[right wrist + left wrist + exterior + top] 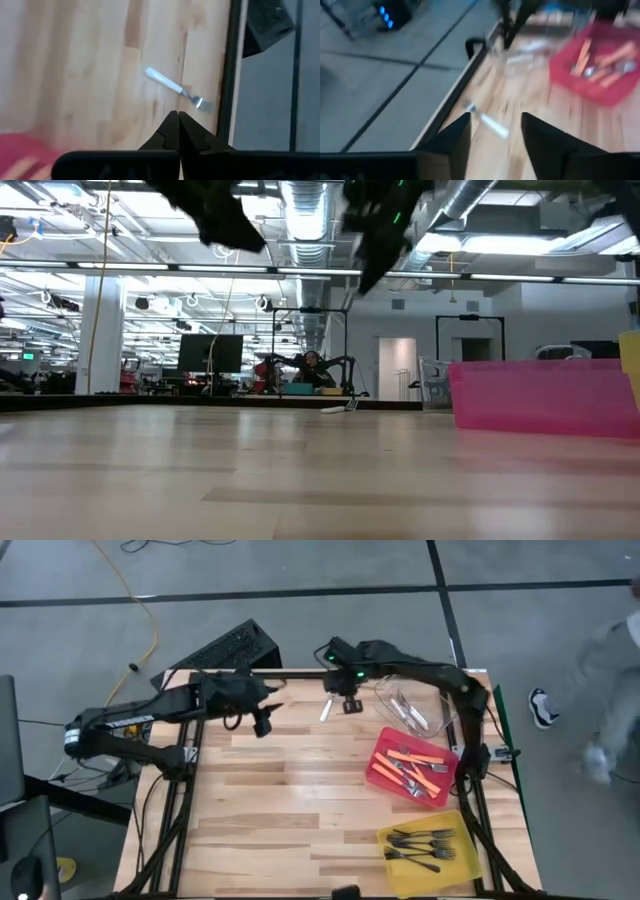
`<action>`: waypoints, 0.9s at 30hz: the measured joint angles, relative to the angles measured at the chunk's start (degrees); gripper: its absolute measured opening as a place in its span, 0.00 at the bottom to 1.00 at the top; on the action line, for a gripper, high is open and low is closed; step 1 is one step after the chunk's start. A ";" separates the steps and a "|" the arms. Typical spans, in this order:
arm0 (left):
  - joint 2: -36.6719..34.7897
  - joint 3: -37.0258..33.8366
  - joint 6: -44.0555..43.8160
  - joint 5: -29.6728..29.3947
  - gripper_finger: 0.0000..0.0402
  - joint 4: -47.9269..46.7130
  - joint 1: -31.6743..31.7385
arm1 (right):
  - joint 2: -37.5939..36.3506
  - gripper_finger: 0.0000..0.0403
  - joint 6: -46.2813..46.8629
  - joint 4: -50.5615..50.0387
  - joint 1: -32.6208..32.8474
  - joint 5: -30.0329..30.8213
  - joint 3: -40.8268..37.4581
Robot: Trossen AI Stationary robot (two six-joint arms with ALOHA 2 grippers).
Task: Sort silverware by color (type)
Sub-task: Put the white fork into the transparent bin
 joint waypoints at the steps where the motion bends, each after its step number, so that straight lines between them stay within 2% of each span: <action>1: -0.27 -3.01 0.12 3.16 0.37 5.38 2.34 | -2.64 0.04 1.30 -1.34 0.44 0.18 0.00; 5: 2.12 -11.32 0.34 14.46 0.16 23.15 10.51 | -11.43 0.04 7.37 -5.03 2.93 2.00 0.02; 7: 5.78 -11.83 -0.43 16.73 0.05 25.55 13.66 | -15.04 0.04 10.51 -6.15 4.87 3.43 0.00; 9: 10.44 -10.09 -1.14 19.50 0.02 25.55 16.26 | -18.48 0.04 13.58 -6.29 7.05 4.91 0.00; 13: 20.97 -2.42 0.75 22.92 0.00 24.77 19.77 | -23.17 0.04 17.72 -6.66 11.76 8.57 0.00; 17: 32.39 8.18 2.15 28.99 0.00 17.45 22.35 | -25.83 0.04 20.26 -7.10 16.63 12.42 0.00; 23: 46.99 24.90 7.19 30.39 0.00 8.82 22.54 | -26.81 0.04 24.72 -11.39 22.20 19.59 0.00; 27: 54.43 32.75 7.24 33.24 0.00 7.23 22.26 | -26.81 0.05 28.61 -15.72 24.37 21.51 0.00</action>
